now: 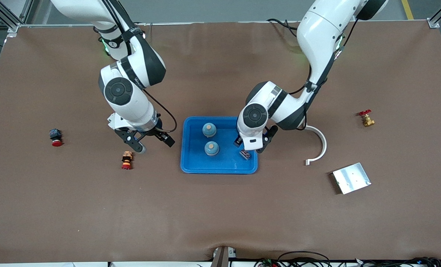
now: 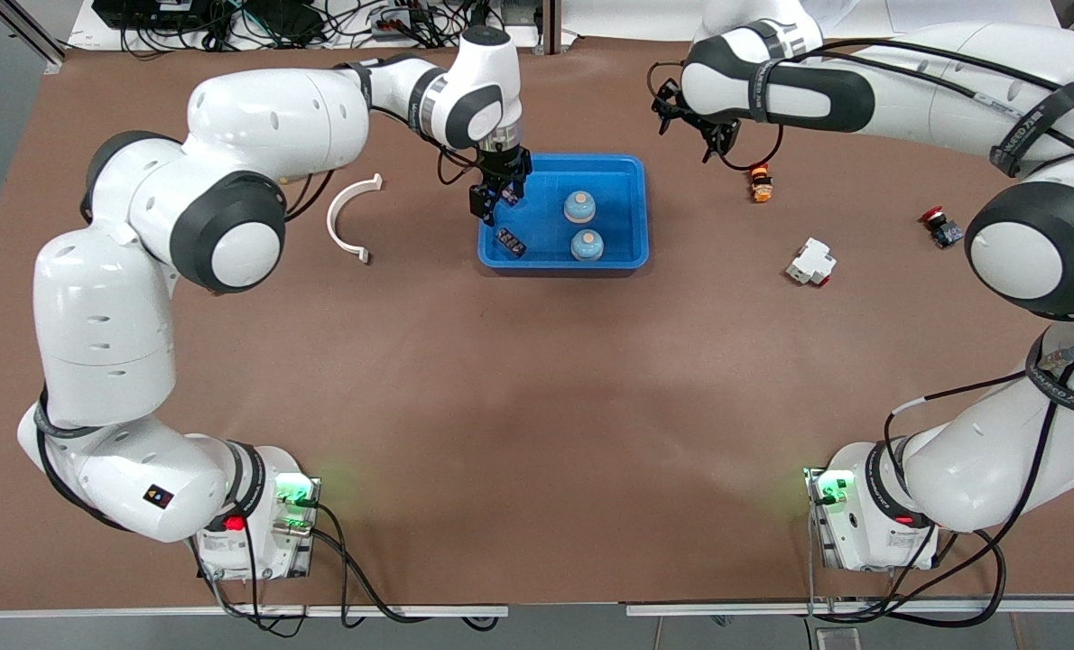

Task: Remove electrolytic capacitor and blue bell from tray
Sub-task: 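Move the left gripper over a capacitor while the right gripper reaches a bell, then grasp the brown capacitor with the left gripper while the right gripper grasps the bell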

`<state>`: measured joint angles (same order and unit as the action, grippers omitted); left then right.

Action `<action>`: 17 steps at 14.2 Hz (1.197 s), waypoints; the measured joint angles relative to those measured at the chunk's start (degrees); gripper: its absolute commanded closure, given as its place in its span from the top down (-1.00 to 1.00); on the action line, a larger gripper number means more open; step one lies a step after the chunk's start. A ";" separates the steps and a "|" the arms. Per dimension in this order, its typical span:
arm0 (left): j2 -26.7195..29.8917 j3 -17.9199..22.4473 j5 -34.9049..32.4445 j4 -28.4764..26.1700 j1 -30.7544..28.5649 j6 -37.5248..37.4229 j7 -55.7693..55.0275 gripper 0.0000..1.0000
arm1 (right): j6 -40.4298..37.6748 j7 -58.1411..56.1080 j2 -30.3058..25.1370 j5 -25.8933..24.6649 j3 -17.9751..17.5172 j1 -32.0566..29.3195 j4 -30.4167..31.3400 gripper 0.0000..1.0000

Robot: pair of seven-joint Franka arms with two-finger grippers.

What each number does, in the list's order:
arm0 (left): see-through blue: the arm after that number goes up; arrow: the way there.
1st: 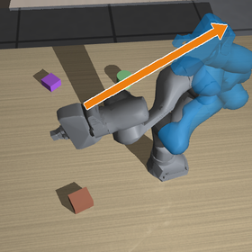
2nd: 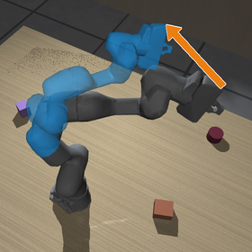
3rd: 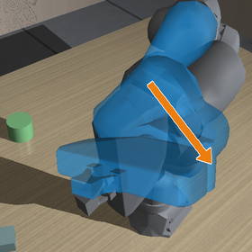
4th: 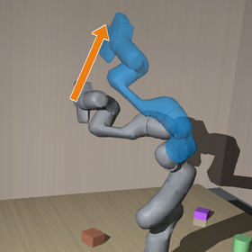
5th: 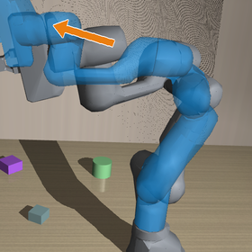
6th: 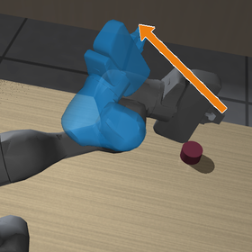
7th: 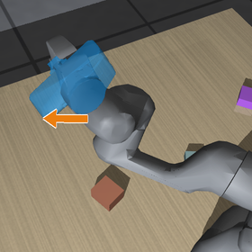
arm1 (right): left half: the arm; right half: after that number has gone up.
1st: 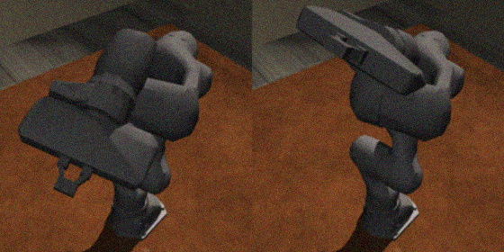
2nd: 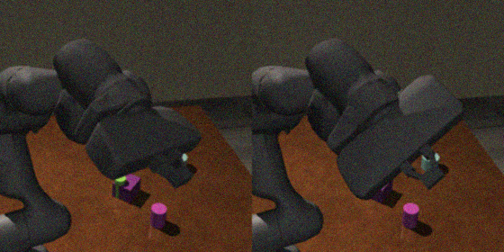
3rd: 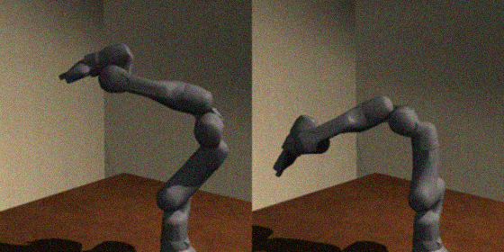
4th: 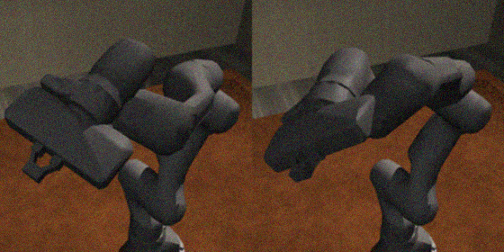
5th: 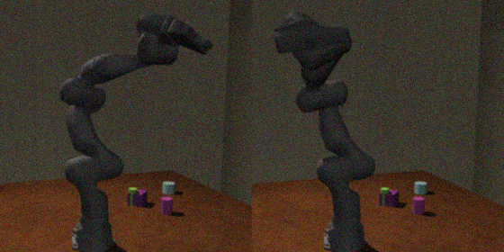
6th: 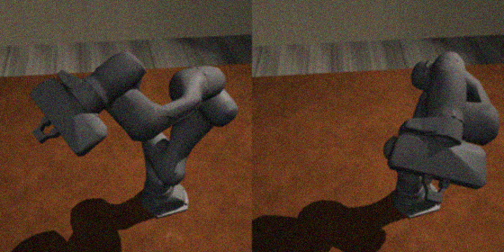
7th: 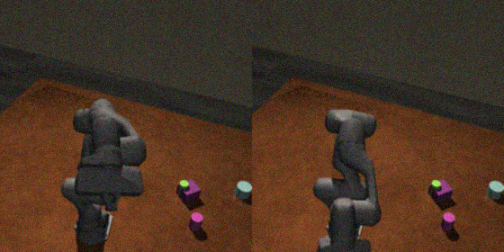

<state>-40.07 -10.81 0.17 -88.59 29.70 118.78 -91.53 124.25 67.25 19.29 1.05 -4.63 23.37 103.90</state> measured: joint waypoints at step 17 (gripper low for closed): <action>-4.14 0.00 -1.29 0.05 1.81 5.39 -0.02 1.00 | 7.99 14.13 9.61 -0.16 0.14 10.29 -2.05 1.00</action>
<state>-44.21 -10.81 -1.12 -88.54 31.51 124.17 -91.54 132.24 81.37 28.90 0.89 -4.49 33.65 101.85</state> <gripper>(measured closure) 0.000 0.000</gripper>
